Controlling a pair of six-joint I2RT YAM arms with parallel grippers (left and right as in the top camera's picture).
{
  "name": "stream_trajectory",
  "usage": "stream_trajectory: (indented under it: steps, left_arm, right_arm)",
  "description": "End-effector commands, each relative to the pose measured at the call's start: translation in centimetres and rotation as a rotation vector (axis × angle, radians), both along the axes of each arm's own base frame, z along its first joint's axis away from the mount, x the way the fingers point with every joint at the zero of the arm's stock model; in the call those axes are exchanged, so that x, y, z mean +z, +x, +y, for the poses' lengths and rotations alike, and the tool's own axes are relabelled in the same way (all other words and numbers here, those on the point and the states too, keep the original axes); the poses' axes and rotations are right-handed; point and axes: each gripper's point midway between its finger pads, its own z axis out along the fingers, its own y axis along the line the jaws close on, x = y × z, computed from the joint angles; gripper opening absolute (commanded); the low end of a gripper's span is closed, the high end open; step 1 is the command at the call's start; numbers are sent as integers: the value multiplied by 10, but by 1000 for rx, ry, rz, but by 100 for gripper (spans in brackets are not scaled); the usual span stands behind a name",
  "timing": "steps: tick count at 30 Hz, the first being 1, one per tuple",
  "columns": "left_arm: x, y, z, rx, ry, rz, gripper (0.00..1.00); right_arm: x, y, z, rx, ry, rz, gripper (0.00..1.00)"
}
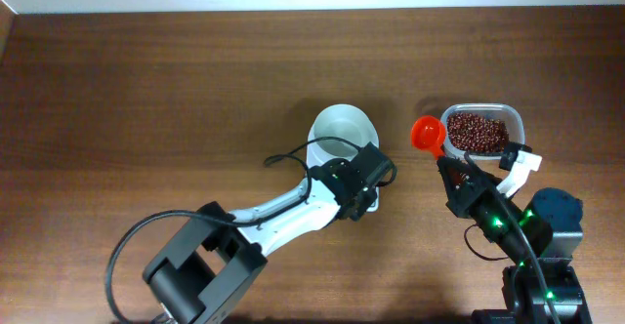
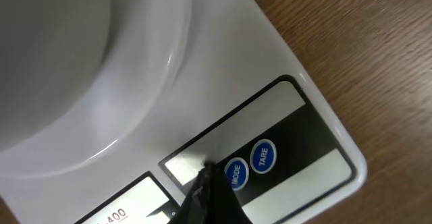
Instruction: Scoop and weigh 50g on scale
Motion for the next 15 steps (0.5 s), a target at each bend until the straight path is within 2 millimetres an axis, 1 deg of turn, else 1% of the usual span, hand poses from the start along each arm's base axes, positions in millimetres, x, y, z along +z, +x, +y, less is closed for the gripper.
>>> stream_trajectory:
  steps: [1,11,15]
  left_arm:
    - [-16,-1,10,-1,58,10,0]
    - [-18,-2,12,0,65,16,0]
    - [-21,-7,17,-1,85,36,0]
  right_arm:
    - [11,0,-1,3,-8,-33,4]
    - [11,0,-1,3,-8,-33,4]
    - [11,0,-1,4,-7,-33,4]
